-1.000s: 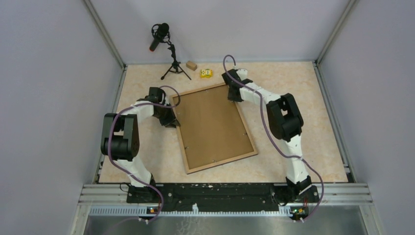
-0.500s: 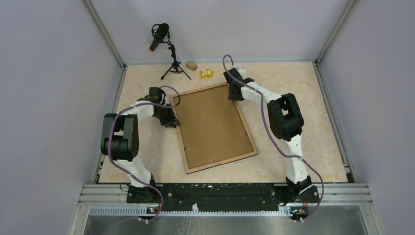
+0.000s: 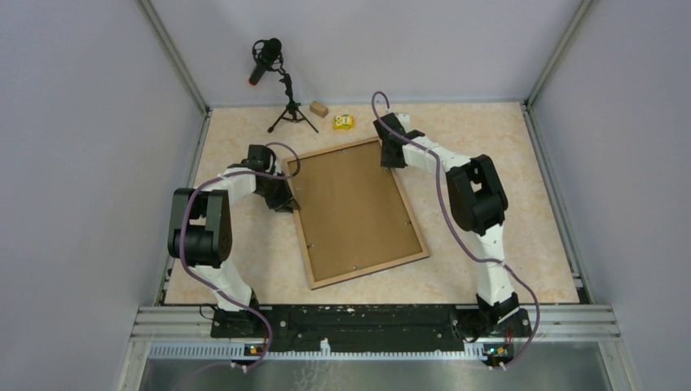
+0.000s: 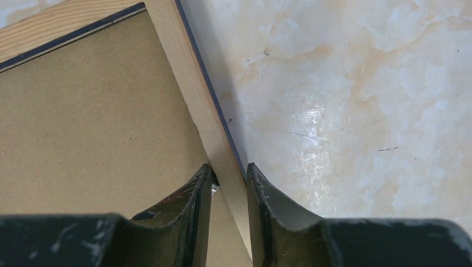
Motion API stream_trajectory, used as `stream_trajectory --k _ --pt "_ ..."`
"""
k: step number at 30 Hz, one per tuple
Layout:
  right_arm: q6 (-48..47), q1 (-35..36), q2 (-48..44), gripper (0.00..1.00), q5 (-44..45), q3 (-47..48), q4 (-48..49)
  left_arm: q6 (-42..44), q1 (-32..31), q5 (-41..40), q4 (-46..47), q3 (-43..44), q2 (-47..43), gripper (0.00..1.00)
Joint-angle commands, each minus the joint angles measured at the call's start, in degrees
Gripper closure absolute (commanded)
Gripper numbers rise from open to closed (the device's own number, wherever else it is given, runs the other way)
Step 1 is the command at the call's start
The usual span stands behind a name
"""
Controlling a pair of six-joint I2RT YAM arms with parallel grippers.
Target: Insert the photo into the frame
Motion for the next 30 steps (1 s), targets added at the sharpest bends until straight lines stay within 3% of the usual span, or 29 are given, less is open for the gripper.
stream_trajectory --k 1,7,18,22,30 --pt "-0.8 0.4 -0.1 0.74 -2.0 -1.7 -5.0 0.1 0.5 -4.5 -0.1 -0.4 1.9 0.88" --pt "-1.4 0.4 -0.2 0.68 -3.3 -1.3 -6.3 0.1 0.5 -4.7 -0.2 -0.4 2.1 0.88" --pt "-2.5 0.4 -0.2 0.66 -4.7 -1.8 -7.2 0.0 0.5 -4.8 -0.2 -0.4 2.1 0.88" --pt "-2.6 0.5 0.0 0.73 -4.8 -1.9 -6.9 0.0 0.5 -4.9 -0.2 -0.3 2.2 0.88" --pt "-2.8 0.4 0.4 1.0 -5.2 -1.6 -7.0 0.0 0.5 -4.9 -0.2 -0.3 2.2 0.88"
